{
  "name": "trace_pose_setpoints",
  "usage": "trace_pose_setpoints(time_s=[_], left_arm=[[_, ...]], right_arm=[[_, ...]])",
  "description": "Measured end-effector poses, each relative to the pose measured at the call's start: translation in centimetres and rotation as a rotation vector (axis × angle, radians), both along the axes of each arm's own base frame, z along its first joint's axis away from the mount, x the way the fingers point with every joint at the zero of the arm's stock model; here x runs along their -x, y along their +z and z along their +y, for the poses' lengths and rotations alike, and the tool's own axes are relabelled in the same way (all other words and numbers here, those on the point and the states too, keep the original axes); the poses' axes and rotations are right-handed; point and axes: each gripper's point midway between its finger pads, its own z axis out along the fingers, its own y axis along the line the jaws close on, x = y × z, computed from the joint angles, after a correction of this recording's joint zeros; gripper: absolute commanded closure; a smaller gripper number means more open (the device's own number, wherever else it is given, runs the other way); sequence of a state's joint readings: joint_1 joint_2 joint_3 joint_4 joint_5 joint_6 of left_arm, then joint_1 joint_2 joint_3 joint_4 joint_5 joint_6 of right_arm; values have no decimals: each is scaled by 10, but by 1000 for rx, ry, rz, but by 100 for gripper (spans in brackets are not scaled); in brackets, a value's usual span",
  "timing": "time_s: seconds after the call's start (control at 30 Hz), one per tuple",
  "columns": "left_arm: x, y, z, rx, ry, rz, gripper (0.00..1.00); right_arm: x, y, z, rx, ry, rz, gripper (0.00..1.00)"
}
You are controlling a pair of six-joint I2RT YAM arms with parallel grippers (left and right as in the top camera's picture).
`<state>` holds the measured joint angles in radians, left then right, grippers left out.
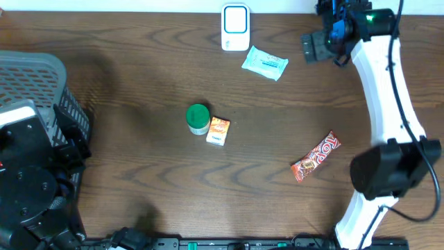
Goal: Scan the item barcode
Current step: 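Carry the wipes pack right and drop it at the table's right edge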
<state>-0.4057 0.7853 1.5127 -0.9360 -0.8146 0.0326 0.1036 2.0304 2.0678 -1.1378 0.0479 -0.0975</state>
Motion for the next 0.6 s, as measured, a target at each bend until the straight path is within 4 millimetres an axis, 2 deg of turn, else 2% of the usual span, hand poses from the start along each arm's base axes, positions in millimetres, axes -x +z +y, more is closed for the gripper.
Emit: trace_pose_setpoints(time_s=[0.17,0.23,0.3,0.37,0.47,0.6], left_arm=[[0,0,0,0,0,0,16],[0,0,0,1,0,-1,16],[0,0,0,0,0,0,16],[0,0,0,0,0,0,16],[0,0,0,0,0,0,16],[0,0,0,0,0,0,16]], right_arm=[[-17,-79,33,-89,132,125,1],[-25,-107,47,-77,202,135,1],[-29,-126,61,-68,268,138,1],[-34,-134,73,-59,332,119,1],[-51,-125,88,-49,407,26,1],[-69,-121,93,-28,455,-56,1]])
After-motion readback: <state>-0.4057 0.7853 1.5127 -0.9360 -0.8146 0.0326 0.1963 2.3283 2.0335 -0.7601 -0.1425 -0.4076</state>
